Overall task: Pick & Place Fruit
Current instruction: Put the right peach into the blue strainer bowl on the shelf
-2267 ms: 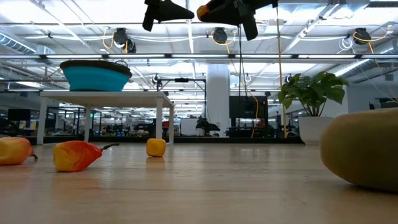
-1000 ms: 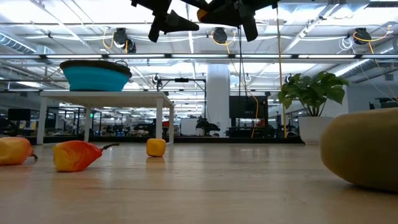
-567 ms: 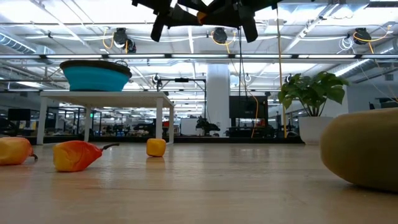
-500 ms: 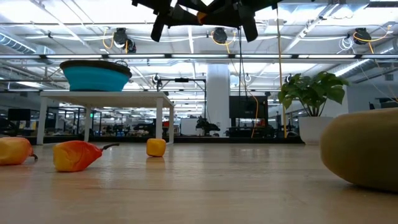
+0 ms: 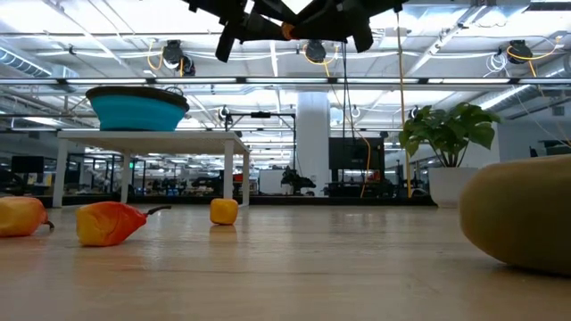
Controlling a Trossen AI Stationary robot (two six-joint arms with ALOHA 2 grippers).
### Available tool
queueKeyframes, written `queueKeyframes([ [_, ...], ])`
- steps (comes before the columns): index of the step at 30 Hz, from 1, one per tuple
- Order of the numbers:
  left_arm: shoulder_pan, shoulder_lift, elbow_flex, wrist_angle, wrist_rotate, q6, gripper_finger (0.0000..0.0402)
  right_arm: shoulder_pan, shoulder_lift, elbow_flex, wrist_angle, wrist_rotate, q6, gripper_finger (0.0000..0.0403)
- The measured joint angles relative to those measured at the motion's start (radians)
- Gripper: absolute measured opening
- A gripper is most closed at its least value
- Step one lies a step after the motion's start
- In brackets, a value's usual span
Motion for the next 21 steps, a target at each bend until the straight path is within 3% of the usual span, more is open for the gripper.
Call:
queueKeyframes([
  [11,0.0,-0.002,0.0,-0.023,-0.023,0.054,0.0088,0.0,0.0,0.0,-0.083,0.35,0.106,0.0185],
  [21,-0.001,-0.048,0.0,-0.023,-0.151,0.229,0.0088,-0.001,0.0,0.0,-0.366,0.373,0.364,0.0177],
])
